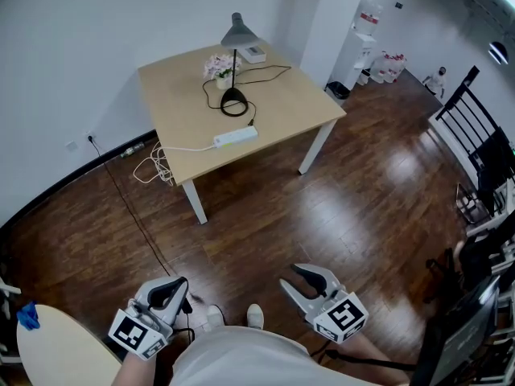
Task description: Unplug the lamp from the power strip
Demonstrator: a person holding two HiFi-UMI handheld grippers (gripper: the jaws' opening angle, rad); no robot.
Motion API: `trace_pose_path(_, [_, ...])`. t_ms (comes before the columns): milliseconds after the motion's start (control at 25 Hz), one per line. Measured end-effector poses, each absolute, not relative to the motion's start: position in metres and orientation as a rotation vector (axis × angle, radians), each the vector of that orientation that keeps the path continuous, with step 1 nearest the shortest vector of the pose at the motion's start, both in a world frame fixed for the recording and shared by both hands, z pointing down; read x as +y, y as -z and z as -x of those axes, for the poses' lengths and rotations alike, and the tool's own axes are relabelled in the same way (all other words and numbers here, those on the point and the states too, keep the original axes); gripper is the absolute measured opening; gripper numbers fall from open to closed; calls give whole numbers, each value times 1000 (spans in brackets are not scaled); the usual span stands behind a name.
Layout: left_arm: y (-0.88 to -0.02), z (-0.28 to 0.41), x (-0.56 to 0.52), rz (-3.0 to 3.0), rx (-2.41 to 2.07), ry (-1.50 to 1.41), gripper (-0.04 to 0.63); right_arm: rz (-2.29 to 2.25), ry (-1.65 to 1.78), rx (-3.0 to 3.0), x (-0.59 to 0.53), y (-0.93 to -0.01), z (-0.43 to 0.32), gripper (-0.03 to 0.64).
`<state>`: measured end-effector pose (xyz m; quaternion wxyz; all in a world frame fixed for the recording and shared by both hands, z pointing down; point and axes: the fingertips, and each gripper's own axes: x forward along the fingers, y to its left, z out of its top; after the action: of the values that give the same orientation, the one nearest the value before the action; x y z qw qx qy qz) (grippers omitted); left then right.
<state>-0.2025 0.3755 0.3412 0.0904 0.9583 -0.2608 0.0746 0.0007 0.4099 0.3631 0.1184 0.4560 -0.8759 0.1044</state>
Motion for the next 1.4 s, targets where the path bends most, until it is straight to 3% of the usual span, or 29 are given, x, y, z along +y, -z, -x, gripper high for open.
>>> trace_pose_path(1400, [-345, 178, 402, -2897, -699, -266, 6, -1282, -280, -2602, 426, -356, 13, 137])
